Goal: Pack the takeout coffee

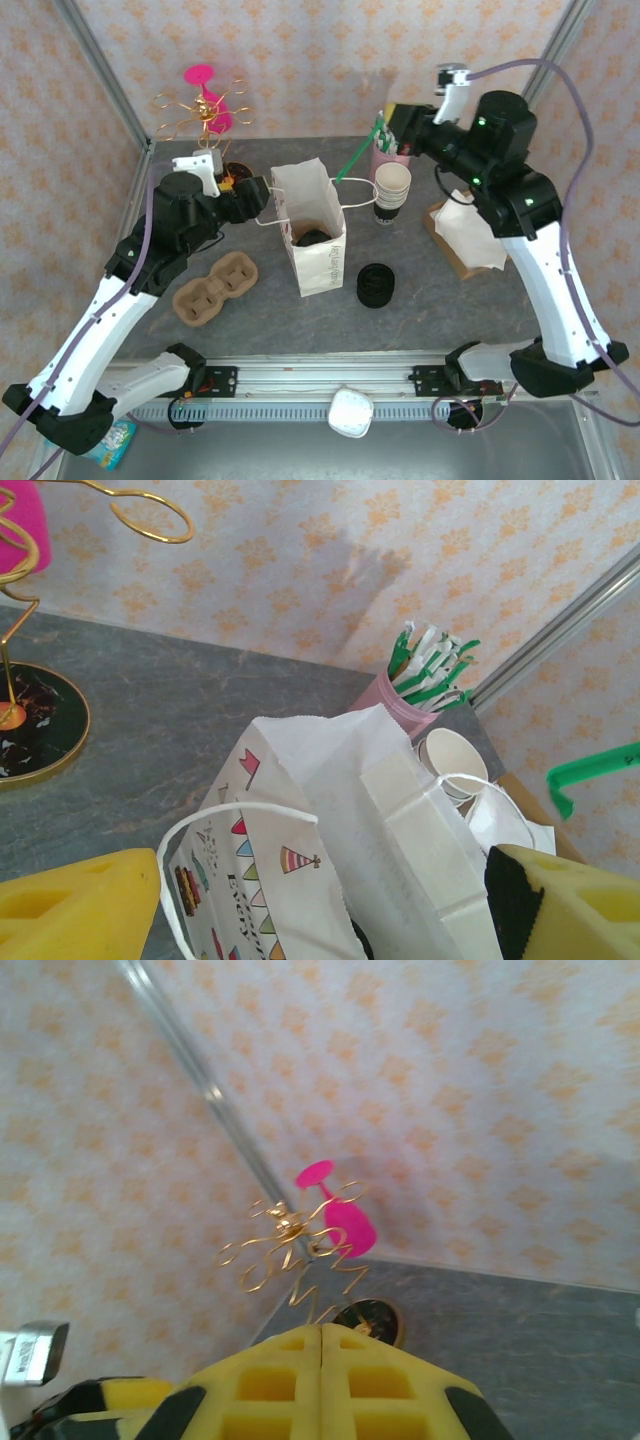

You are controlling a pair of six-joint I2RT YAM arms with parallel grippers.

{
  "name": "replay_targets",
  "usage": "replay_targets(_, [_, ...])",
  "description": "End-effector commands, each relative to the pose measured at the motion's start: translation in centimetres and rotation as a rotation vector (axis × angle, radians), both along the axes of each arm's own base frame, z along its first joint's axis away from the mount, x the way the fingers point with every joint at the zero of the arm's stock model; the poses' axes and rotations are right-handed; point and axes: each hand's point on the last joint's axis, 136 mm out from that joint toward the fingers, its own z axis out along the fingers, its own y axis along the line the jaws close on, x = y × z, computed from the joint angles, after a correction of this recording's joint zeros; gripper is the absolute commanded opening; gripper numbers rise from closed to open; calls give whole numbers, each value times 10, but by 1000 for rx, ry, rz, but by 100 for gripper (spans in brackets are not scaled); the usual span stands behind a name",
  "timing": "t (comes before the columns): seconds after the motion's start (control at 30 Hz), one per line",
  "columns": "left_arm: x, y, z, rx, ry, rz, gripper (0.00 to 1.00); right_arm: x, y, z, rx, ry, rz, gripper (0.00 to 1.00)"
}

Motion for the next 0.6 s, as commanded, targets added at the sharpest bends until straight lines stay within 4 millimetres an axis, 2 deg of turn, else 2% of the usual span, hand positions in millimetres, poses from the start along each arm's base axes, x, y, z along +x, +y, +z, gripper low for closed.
replay_targets(0.0, [-2,10,1,-17,-10,49,86,20,32,-17,-51,-1,30,0])
replay_targets(0.17, [-3,13,1,-4,-14,58,86,38,78,-60,-186,30,56,0])
replay_targets(0.3, [-2,12,0,6,-14,54,86,51,100,-98,-298,56,46,2])
replay_targets(0.37, [-1,12,-1,12,-16,53,86,52,110,-107,-331,55,76,32])
replay_targets(0.43, [-1,12,1,11,-19,54,86,50,113,-103,-335,48,86,41])
replay_targets(0.5, [-1,11,3,3,-24,52,85,48,106,-92,-319,32,63,52])
replay_targets(0.57, [-2,11,7,-9,-33,49,85,49,88,-81,-302,34,-12,63])
